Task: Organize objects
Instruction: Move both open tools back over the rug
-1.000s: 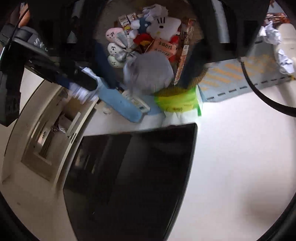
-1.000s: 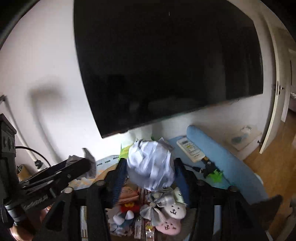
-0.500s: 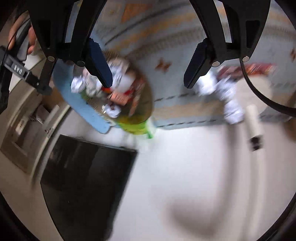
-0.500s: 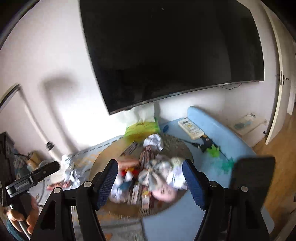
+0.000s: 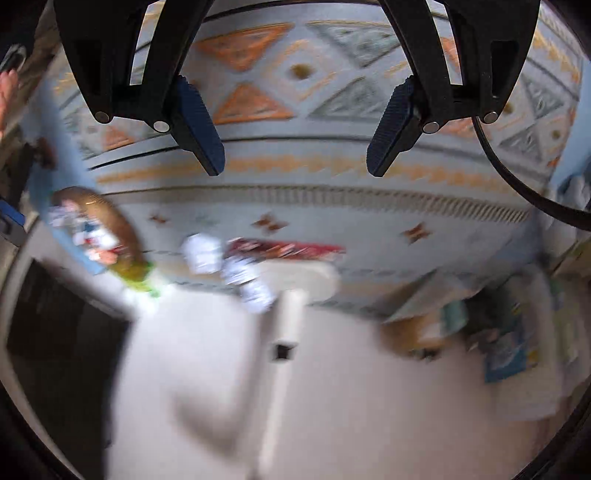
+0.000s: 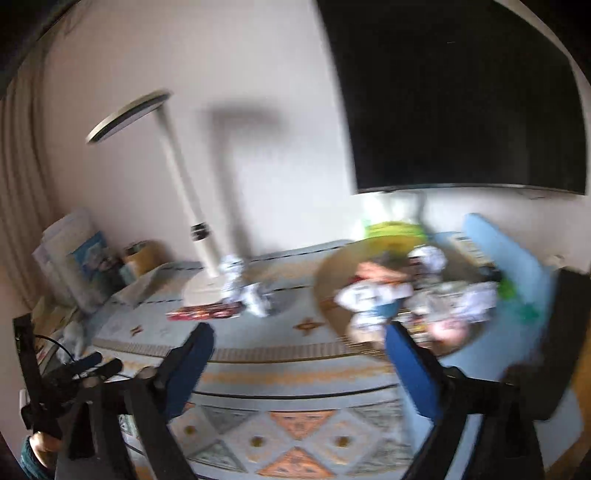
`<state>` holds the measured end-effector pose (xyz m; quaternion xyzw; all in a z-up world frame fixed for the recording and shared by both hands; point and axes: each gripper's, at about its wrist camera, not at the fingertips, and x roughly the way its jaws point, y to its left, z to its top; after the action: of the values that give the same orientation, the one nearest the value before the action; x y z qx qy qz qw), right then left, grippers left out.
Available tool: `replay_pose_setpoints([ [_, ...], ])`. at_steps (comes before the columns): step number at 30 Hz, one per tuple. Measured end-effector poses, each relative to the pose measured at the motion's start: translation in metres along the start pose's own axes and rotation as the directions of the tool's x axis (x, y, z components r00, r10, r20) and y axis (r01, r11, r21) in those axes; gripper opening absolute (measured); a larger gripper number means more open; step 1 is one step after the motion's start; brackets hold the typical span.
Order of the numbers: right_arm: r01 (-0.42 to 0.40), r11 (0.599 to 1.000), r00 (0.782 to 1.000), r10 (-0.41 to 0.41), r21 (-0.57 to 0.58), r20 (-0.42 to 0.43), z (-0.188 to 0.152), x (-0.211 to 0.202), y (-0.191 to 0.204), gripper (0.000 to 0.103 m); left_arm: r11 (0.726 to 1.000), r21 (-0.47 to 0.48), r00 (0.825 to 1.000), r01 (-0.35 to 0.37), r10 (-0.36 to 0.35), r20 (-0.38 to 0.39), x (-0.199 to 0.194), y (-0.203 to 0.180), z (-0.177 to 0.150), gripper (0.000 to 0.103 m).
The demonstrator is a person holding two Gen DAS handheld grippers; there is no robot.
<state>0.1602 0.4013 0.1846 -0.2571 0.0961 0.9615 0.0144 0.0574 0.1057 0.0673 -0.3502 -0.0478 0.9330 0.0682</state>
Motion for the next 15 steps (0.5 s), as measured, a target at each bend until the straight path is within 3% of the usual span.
replay_pose_setpoints([
  [3,-0.022,0.999,1.0,0.023,-0.047,0.009,-0.04,0.039,0.024,0.1,0.998,-0.035,0.999,-0.048,0.047,-0.017,0.016,0.019,-0.011,0.078],
  [7,-0.023,0.999,0.992,0.02,-0.028,-0.121,-0.077,0.089,0.035,0.1,0.997,-0.033,0.996,-0.072,0.07,-0.046,0.028,0.031,-0.021,0.078],
  [9,0.0,0.999,0.991,-0.005,-0.038,-0.131,-0.085,0.099,0.033,0.1,0.997,-0.032,0.995,-0.074,0.072,-0.066,0.036,0.033,-0.029,0.078],
  [12,0.001,0.999,0.977,-0.009,-0.037,-0.214,-0.088,0.117,0.033,0.1,0.993,0.007,0.978,-0.121,0.12,-0.168,0.053,0.026,-0.031,0.078],
  [15,0.021,0.998,0.961,-0.038,-0.063,-0.274,-0.091,0.129,0.038,0.1,0.988,0.071,0.975,-0.139,0.149,-0.166,0.054,0.014,-0.033,0.079],
])
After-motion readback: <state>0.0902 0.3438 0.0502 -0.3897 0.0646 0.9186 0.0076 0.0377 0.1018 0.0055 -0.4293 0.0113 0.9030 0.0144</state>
